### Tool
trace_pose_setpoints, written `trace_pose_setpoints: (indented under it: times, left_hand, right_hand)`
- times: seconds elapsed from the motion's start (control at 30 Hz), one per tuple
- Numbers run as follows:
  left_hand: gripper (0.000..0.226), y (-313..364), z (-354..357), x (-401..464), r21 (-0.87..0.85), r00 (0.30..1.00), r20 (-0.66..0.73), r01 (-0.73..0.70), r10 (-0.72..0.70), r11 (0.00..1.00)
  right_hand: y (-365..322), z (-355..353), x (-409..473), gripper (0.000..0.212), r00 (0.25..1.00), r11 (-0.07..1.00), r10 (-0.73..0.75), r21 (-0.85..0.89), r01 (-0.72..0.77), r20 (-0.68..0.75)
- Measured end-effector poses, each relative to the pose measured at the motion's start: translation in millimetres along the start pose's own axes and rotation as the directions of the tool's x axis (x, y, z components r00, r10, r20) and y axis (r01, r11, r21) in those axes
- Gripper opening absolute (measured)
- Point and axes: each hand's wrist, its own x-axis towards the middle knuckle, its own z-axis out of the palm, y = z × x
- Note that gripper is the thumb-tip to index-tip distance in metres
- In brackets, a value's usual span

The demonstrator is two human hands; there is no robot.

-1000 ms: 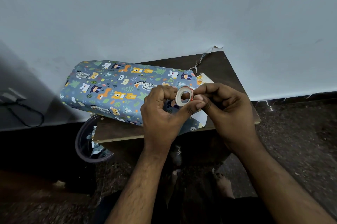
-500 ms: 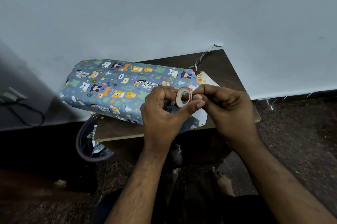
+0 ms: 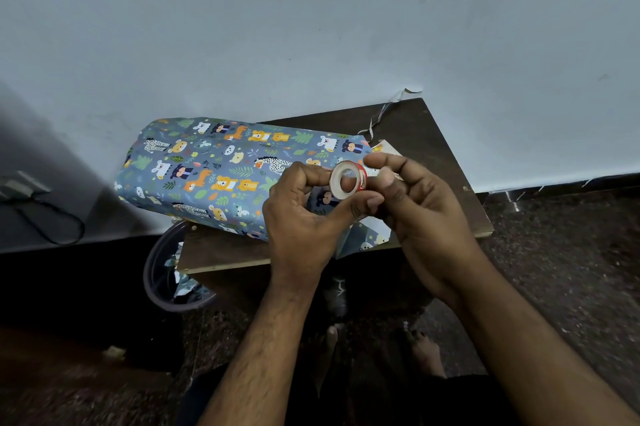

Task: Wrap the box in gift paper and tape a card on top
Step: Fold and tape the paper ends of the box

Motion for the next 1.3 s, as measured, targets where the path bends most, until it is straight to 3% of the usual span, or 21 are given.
trace_pose_setpoints:
  times: [0.13, 0.33, 0.57, 0.67, 0.73, 0.87, 1.07, 1.3]
  left_hand:
    - [0.052, -4, 0, -1, 0.094, 0.999, -0.011, -0.044, 0.045, 0.995]
    - [0.044, -4, 0, -6, 0.167, 0.996, -0.008, -0.084, 0.087, 0.982]
    - [0.044, -2, 0, -6, 0.144, 0.999, -0.015, -0.036, 0.039, 0.989]
    - [0.047, -1, 0, -4, 0.111, 0.999, 0.037, -0.021, 0.017, 0.994]
    - [0.055, 2, -1, -3, 0.059, 0.990, 0.141, -0.027, 0.018, 0.998]
    - [0.056, 0, -6, 1, 0.046, 0.938, 0.324, -0.148, 0.125, 0.988]
    - [0.024, 0, -1, -1, -0.006, 0.940, 0.316, -0.136, 0.131, 0.991]
    - [0.026, -1, 2, -2, -0.045, 0.945, 0.294, -0.138, 0.145, 0.989]
  right_hand:
    - [-1, 2, 0, 0.044, 0.991, 0.987, 0.133, 0.091, -0.134, 0.026]
    - [0, 2, 0, 0.028, 0.991, 0.991, 0.134, 0.006, -0.134, 0.029]
    - [-4, 1, -4, 0.029, 0.983, 0.986, 0.142, -0.105, -0.130, 0.120]
    - [-3, 4, -5, 0.024, 0.983, 0.983, 0.114, -0.158, -0.091, 0.143]
    - [0, 4, -5, 0.028, 0.987, 0.966, 0.085, -0.255, -0.048, 0.138]
    - [-1, 3, -4, 0.030, 0.991, 0.949, 0.020, -0.315, 0.023, 0.131]
    - [0, 3, -4, 0.034, 0.987, 0.919, -0.083, -0.373, 0.128, 0.134]
    - [7, 7, -4, 0.031, 0.981, 0.912, -0.158, -0.365, 0.188, 0.112]
